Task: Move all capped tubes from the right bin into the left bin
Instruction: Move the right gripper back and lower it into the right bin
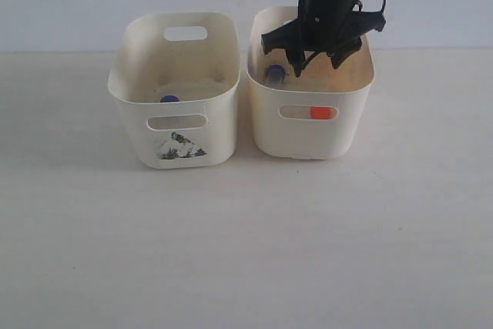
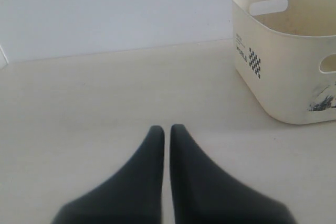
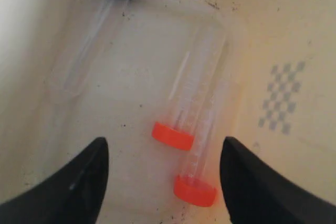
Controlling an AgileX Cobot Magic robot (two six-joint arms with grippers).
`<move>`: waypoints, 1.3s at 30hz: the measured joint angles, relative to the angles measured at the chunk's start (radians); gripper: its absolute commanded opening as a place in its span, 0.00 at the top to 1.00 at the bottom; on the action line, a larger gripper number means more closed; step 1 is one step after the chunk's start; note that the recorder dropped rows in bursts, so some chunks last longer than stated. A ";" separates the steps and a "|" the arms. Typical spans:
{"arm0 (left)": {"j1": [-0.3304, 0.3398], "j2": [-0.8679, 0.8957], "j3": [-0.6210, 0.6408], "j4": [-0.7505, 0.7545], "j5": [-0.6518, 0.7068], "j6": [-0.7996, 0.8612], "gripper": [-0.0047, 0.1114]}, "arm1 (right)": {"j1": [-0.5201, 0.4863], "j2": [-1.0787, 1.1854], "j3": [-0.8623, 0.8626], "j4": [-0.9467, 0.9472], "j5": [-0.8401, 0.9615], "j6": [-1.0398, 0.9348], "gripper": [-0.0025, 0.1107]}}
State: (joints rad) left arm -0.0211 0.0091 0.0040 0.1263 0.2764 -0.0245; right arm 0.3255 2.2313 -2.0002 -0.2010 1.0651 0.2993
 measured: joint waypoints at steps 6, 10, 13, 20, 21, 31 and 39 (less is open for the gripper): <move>0.000 0.000 0.000 0.000 0.000 0.000 0.92 | 0.000 0.045 0.002 -0.015 -0.005 0.027 0.46; 0.000 0.000 0.000 0.000 0.000 0.000 0.92 | 0.000 0.071 0.002 -0.017 -0.007 0.043 0.46; 0.000 0.000 0.000 0.000 0.000 0.000 0.92 | 0.000 0.089 0.002 -0.029 -0.007 0.051 0.46; 0.000 0.000 0.000 0.000 0.000 0.000 0.92 | 0.000 0.109 0.000 -0.075 -0.007 0.060 0.46; 0.000 0.000 0.000 0.000 0.000 0.000 0.92 | -0.003 0.114 -0.002 -0.084 -0.007 0.062 0.46; 0.000 0.000 0.000 0.000 0.000 0.000 0.92 | -0.009 0.135 -0.022 -0.114 -0.002 0.068 0.46; 0.000 0.000 0.000 0.000 0.000 0.000 0.92 | -0.005 0.100 -0.042 -0.060 -0.001 0.059 0.46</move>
State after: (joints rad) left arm -0.0211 0.0091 0.0040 0.1263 0.2764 -0.0245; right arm 0.3209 2.3313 -2.0424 -0.2615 1.0637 0.3581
